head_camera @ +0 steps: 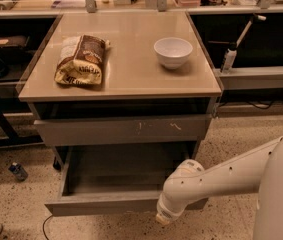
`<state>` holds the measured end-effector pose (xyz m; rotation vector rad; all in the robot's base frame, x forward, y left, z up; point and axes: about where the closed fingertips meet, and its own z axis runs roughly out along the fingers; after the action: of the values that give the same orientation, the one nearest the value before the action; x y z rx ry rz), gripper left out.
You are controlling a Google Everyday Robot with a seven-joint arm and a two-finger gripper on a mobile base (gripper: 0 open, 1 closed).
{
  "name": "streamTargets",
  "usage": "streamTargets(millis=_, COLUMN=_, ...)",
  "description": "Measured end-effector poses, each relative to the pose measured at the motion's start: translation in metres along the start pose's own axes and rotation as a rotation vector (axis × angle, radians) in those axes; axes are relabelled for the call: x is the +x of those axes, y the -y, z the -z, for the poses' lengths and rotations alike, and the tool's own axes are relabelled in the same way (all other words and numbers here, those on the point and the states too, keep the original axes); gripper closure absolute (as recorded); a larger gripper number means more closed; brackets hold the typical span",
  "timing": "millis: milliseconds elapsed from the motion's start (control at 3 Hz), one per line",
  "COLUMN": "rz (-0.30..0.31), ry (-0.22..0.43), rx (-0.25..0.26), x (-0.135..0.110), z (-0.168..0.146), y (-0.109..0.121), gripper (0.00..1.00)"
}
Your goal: Close middle drawer
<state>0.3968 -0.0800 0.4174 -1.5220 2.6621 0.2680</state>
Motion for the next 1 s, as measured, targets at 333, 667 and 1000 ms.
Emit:
streamTargets(millis=333, rz=0.021, ry=-0.001, rx=0.024, x=-0.011, z=0.0, y=0.009, gripper=1.0)
streamTargets(millis=667, rz=0.043, ry=-0.012, rx=0.046, x=-0.023, z=-0.001, y=0.021, gripper=1.0)
streamTargets(millis=1000, rz=0.071, ry=-0.021, rx=0.067, x=-0.038, z=0.0, y=0.032, gripper=1.0)
